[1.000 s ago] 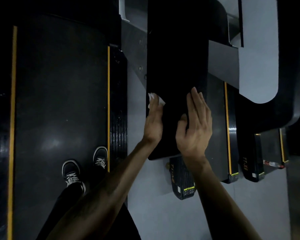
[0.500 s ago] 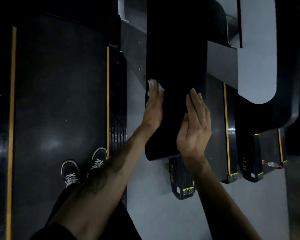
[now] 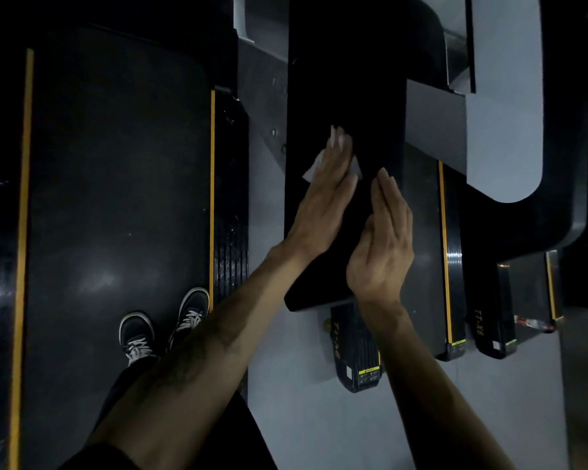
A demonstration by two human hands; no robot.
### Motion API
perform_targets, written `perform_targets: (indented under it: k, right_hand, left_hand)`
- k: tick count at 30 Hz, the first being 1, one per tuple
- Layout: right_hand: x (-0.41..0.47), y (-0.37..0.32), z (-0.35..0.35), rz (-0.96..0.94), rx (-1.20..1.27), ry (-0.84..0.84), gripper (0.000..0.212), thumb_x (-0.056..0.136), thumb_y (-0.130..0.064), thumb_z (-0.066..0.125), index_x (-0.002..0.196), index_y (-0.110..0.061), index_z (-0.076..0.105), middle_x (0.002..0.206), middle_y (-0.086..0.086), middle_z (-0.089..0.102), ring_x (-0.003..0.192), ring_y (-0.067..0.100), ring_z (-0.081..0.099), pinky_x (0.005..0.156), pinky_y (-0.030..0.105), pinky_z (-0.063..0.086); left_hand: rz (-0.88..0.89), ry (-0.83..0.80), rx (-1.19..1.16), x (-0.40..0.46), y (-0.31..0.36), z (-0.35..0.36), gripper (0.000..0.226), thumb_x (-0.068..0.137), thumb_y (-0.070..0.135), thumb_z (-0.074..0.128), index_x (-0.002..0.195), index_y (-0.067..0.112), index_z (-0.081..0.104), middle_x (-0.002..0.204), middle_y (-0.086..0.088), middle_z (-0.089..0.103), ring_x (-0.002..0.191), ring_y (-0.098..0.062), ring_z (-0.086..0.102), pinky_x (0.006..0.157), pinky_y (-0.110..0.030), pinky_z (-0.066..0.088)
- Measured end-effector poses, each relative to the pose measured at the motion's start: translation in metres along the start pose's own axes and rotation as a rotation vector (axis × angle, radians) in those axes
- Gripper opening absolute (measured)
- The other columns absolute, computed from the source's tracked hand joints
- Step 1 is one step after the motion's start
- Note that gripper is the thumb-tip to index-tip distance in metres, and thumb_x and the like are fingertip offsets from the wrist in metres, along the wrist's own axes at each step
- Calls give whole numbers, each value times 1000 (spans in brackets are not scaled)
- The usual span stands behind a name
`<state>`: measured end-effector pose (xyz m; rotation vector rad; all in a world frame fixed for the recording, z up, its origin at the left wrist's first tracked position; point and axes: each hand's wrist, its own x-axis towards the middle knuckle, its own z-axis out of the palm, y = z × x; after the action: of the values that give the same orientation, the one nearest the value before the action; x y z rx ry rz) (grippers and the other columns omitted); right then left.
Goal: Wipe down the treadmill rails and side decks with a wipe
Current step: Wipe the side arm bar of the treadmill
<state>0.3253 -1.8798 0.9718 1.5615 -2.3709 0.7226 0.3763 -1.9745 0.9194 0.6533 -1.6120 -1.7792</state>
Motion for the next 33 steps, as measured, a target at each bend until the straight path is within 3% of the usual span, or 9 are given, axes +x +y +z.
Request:
perform_targets:
  k: [5, 8, 10, 12, 16, 20, 23, 29, 33]
  right_hand:
    - [1, 1, -1, -19, -2, -13, 47, 101, -4, 32, 141, 8, 55, 150, 19, 52, 144, 31, 46, 114, 52, 43]
    - [1, 2, -1, -28, -6, -8, 47, 101, -3, 32, 140, 9, 54, 150, 20, 52, 143, 32, 47, 113, 52, 43]
    - [0, 2, 0, -32, -4, -3, 46, 101, -2, 33, 140, 9, 54, 150, 20, 52, 143, 32, 47, 112, 53, 44]
    - [0, 2, 0, -30, -4, -3, 45, 102, -3, 33, 140, 9, 54, 150, 20, 52, 144, 31, 46, 113, 52, 44]
    - [0, 2, 1, -29, -5, 9, 42, 104, -4, 38, 140, 9, 54, 149, 21, 53, 142, 32, 48, 110, 53, 46]
    - [1, 1, 0, -23, 6, -4, 46, 103, -6, 32, 141, 8, 54, 150, 19, 52, 143, 31, 47, 112, 53, 45]
    - [1, 2, -1, -31, -8, -11, 48, 99, -2, 33, 141, 8, 55, 151, 19, 52, 145, 30, 45, 112, 53, 44]
    - [4, 0, 0, -22, -37, -25, 48, 96, -1, 36, 138, 8, 57, 148, 18, 54, 138, 30, 52, 108, 52, 46]
    - [5, -3, -2, 22, -27, -30, 47, 99, -6, 35, 137, 7, 59, 146, 17, 57, 135, 28, 53, 106, 51, 48]
  left_hand:
    - [-244, 106, -188, 19, -1, -14, 76, 102, 61, 24, 165, 26, -1, 172, 9, -10, 157, -7, -7, 130, -49, 2]
    - [-273, 114, -209, 4, 4, -11, 68, 107, 55, 26, 165, 28, 2, 172, 12, -4, 157, -3, -3, 130, -47, 5]
    - [-285, 99, -207, -13, 9, -7, 59, 112, 44, 30, 165, 30, 9, 170, 17, 16, 149, 7, 23, 124, -35, 25]
    - [-277, 84, -215, -29, 14, 0, 54, 113, 36, 35, 163, 29, 17, 155, 27, 35, 121, 25, 43, 103, -22, 42]
    - [-43, 29, -170, -26, 20, 7, 51, 110, 21, 39, 157, 9, 22, 170, -6, 20, 149, 6, 26, 113, -14, 33]
    - [-16, -15, -118, 8, 21, -8, 58, 108, 39, 38, 160, 23, 18, 172, 5, 10, 152, 4, 20, 115, -15, 31]
    - [-39, 22, -88, 23, 12, -17, 57, 111, 35, 36, 163, 21, 16, 173, 6, 0, 155, 1, 5, 117, -9, 18]
    - [-182, 90, -150, -8, -11, -8, 60, 110, 42, 33, 165, 30, 12, 173, 12, 1, 158, -5, 2, 130, -48, 10]
    - [-88, 26, -102, -41, -3, 5, 57, 111, 35, 29, 164, 23, 12, 173, 4, 0, 159, -12, 0, 130, -50, 7]
